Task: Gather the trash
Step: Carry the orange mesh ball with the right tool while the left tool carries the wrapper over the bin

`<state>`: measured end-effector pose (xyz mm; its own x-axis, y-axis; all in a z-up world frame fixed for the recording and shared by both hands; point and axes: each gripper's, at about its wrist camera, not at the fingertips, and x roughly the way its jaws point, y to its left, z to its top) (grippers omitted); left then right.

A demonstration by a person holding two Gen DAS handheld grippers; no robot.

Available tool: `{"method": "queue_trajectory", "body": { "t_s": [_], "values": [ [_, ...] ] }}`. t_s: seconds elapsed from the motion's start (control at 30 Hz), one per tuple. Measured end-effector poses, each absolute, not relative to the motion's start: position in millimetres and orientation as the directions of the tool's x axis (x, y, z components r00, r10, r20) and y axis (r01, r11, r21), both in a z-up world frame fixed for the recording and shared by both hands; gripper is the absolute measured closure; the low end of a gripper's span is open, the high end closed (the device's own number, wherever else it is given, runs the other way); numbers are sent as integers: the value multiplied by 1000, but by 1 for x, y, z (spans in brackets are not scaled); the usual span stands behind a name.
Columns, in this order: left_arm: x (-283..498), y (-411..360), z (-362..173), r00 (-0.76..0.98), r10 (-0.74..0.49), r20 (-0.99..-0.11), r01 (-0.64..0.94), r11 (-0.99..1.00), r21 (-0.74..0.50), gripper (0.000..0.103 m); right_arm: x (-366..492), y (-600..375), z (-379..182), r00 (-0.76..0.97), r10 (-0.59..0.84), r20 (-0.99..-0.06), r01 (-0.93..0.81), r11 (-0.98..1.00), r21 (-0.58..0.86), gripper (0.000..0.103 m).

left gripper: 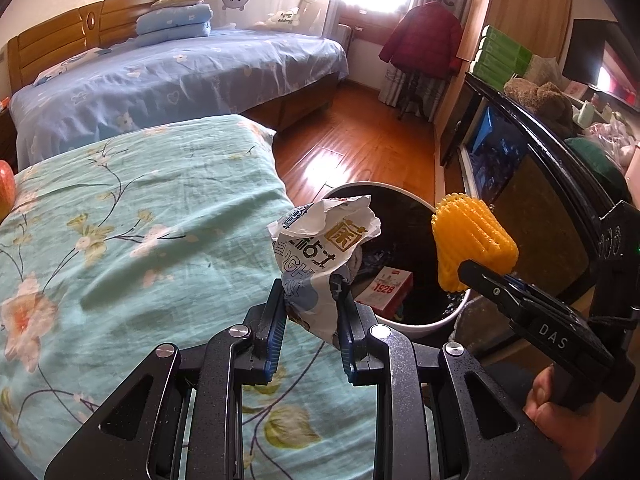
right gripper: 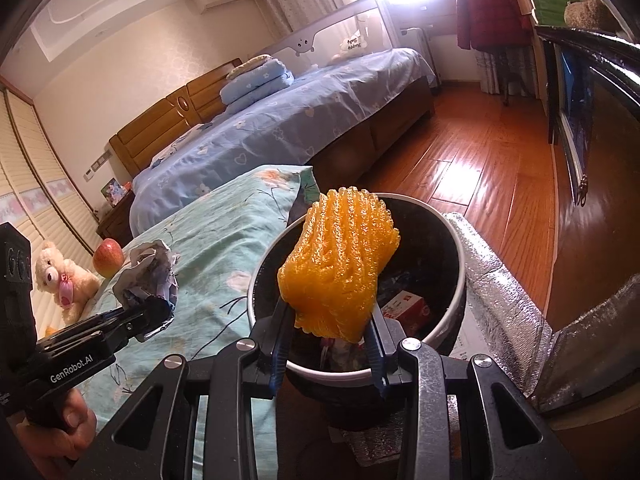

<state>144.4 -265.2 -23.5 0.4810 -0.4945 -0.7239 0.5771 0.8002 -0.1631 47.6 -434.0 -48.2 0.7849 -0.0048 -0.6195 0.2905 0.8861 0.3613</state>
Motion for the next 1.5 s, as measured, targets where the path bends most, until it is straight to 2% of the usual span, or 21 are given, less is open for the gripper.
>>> {"method": "queue_trajectory", "body": {
  "t_s": [1.5],
  "values": [
    [152, -306, -27, 454, -502, -736, 609, 778, -155, 81, 60, -462, -55, 763, -21, -646, 307, 891, 334, 69]
  ]
}}
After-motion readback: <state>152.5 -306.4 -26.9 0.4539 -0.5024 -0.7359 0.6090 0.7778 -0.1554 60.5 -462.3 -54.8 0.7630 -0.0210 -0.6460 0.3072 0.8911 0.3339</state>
